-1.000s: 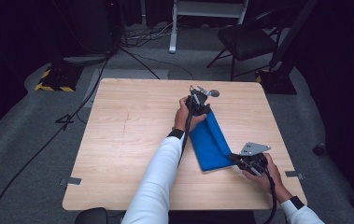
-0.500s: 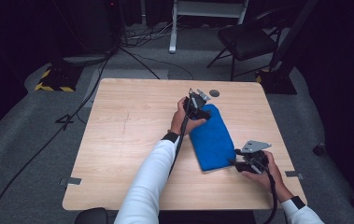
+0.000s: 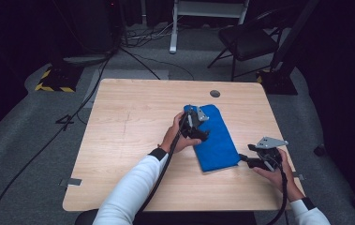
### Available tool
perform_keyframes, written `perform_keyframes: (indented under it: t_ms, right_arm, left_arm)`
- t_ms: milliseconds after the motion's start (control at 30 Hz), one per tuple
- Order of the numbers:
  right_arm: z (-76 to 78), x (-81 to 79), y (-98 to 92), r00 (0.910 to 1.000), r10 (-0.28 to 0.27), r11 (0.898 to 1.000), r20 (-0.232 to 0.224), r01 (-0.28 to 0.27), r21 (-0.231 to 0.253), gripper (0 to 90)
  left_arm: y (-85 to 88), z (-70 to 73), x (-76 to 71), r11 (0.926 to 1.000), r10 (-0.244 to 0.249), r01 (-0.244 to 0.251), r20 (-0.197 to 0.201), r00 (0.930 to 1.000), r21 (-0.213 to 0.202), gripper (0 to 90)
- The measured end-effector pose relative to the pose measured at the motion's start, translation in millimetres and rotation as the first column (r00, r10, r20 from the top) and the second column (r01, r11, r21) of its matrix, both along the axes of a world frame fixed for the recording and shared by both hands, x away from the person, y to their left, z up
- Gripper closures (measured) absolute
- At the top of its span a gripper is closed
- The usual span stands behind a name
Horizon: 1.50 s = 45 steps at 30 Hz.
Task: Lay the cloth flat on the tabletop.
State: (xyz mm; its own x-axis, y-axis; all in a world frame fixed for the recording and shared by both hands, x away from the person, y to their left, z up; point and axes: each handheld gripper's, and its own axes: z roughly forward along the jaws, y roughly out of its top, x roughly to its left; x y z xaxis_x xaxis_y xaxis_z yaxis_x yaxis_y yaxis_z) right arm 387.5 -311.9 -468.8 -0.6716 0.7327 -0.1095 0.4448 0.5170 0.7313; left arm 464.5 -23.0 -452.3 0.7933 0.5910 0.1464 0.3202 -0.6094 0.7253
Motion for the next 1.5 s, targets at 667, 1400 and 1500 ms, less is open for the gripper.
perform_keyframes:
  t_ms: [667,1400,1500]
  right_arm:
    - [-20.8,17.5,33.5,0.9906,0.125,0.991,-0.057,-0.127,-0.045,39.9]
    - [-22.8,5.1,80.0,0.9741,0.216,0.976,-0.066,-0.218,-0.023,40.3]
    - [-22.8,3.4,87.5,0.9705,0.231,0.972,-0.069,-0.233,-0.021,40.2]
  left_arm:
    - [8.8,-37.5,-53.9,0.9873,-0.124,0.131,-0.080,0.9890,0.089,22.2]
    - [60.1,-36.9,-69.1,0.9897,-0.088,0.098,-0.096,0.9915,0.105,22.4]
    - [68.0,-36.9,-72.6,0.9901,-0.083,0.093,-0.092,0.9923,0.105,22.4]
